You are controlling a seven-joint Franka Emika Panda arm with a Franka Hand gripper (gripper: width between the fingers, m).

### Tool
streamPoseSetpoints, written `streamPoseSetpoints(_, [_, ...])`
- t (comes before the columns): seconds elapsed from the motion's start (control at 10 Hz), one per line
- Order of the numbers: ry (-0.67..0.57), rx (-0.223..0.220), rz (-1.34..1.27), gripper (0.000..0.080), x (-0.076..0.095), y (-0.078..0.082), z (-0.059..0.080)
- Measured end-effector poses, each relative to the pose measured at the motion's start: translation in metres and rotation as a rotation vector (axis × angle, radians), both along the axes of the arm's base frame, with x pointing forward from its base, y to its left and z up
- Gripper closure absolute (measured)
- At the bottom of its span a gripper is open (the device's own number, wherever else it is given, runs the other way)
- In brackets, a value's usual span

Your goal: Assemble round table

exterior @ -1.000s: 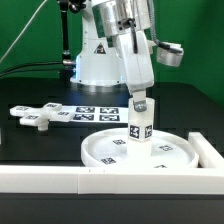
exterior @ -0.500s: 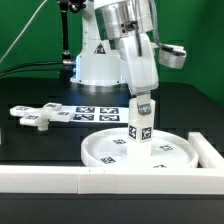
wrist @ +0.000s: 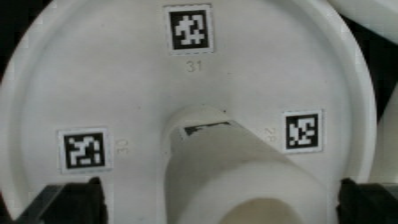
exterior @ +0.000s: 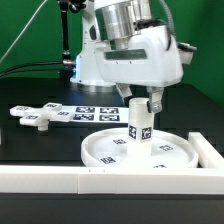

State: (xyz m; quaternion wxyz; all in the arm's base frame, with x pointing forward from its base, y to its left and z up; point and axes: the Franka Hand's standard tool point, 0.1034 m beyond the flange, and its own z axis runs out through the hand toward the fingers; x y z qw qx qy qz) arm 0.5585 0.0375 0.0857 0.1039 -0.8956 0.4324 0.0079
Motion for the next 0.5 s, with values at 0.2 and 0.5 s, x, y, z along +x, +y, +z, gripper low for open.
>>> streamPoseSetpoints(0.2, [-0.042,-0.036,0.212,0.0151,0.0032,0.0003,0.0021])
streamPoseSetpoints(0.5, [-0.068,-0.048,0.35,0.0151,0.0024,0.0014,0.0014])
